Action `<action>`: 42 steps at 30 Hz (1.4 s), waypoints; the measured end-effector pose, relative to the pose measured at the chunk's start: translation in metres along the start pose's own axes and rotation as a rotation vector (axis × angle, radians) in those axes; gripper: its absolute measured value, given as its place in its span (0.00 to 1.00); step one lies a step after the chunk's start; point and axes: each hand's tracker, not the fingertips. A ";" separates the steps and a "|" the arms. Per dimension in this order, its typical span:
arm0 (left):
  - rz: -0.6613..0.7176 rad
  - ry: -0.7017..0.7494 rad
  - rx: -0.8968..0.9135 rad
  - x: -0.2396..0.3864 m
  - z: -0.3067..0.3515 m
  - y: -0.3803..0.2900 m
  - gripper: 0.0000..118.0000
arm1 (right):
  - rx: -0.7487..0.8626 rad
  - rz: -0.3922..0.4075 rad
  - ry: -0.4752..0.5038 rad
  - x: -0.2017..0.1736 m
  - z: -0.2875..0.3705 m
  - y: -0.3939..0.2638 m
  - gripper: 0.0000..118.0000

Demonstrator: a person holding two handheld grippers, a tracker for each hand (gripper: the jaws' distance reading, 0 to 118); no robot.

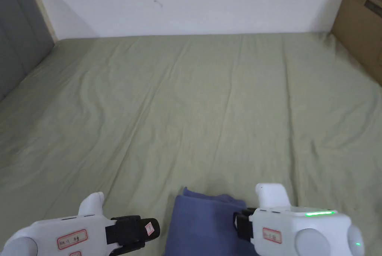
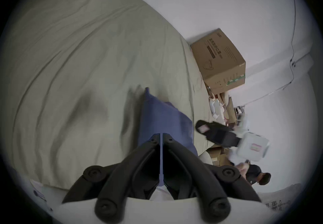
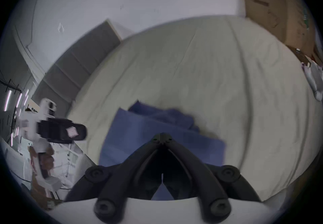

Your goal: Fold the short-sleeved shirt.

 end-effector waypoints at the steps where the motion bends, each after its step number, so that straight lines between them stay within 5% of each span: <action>1: 0.004 -0.001 -0.005 -0.002 -0.001 -0.003 0.02 | -0.033 0.013 -0.027 -0.003 -0.013 -0.004 0.00; 4: 0.001 -0.015 -0.028 -0.007 -0.007 -0.008 0.03 | -0.024 0.016 -0.047 -0.002 -0.022 -0.009 0.00; 6: -0.025 -0.036 -0.057 -0.009 -0.017 -0.008 0.14 | -0.029 0.020 -0.044 -0.003 -0.018 -0.001 0.00; 10: -0.003 -0.119 -0.130 -0.011 -0.041 0.001 0.89 | -0.039 0.019 -0.023 0.014 -0.022 0.003 0.00; 12: 0.015 -0.160 -0.144 -0.016 -0.058 0.008 0.98 | -0.040 0.021 -0.018 0.013 -0.023 0.002 0.00; 17: 0.119 -0.232 -0.258 -0.031 -0.097 0.018 0.97 | -0.042 0.026 -0.010 0.014 -0.023 0.003 0.00; 19: 0.169 -0.302 -0.285 -0.034 -0.105 0.019 0.88 | -0.043 0.018 -0.004 0.014 -0.023 0.002 0.00; 22: 0.128 -0.219 -0.295 -0.031 -0.113 0.017 0.20 | -0.042 0.012 -0.003 0.015 -0.022 0.002 0.00; 23: 0.058 -0.124 -0.319 -0.030 -0.121 0.014 0.20 | -0.040 0.010 -0.006 0.014 -0.022 0.002 0.00; 27: 0.111 -0.181 -0.309 -0.028 -0.113 0.018 0.20 | -0.042 -0.004 -0.001 0.010 -0.015 0.007 0.00; 34: -0.061 -0.099 -0.259 -0.017 -0.069 0.040 0.20 | 0.028 0.027 -0.034 0.005 -0.008 0.014 0.00; 42: -0.198 0.399 -0.163 -0.074 0.049 0.123 0.20 | 0.053 0.006 -0.054 -0.002 0.023 0.021 0.00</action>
